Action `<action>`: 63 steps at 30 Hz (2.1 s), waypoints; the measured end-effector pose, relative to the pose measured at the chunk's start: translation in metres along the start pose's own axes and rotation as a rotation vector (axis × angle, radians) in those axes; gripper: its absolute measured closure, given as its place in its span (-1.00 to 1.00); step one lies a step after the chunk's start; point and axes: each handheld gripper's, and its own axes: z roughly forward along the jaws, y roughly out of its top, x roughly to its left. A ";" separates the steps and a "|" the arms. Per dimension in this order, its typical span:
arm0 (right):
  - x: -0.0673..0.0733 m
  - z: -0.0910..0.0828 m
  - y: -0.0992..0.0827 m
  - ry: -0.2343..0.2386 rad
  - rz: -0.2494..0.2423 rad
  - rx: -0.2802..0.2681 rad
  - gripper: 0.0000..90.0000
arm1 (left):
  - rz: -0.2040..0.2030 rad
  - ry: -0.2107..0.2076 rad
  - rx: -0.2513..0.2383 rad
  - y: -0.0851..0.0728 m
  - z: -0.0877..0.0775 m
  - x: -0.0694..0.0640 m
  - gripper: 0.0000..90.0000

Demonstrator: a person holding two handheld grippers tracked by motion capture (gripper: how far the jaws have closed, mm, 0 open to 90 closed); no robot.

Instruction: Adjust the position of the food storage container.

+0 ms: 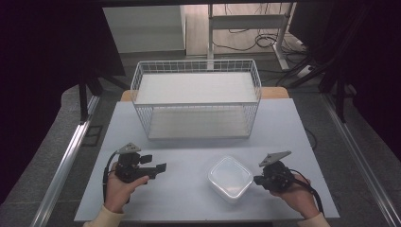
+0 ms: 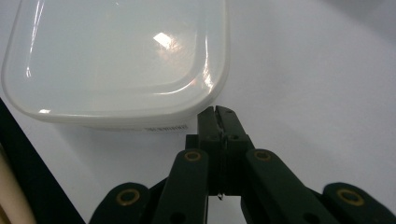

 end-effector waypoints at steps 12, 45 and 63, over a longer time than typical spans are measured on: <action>0.003 0.012 0.024 0.007 -0.020 -0.009 0.99 | -0.006 0.003 0.003 0.000 0.000 0.003 -0.47; 0.091 0.043 0.035 0.164 -0.202 0.003 0.99 | -0.011 0.012 -0.004 -0.001 -0.001 0.008 -0.47; 0.047 0.044 0.047 0.065 -0.097 -0.054 0.99 | -0.017 0.016 0.000 -0.002 -0.001 0.009 -0.47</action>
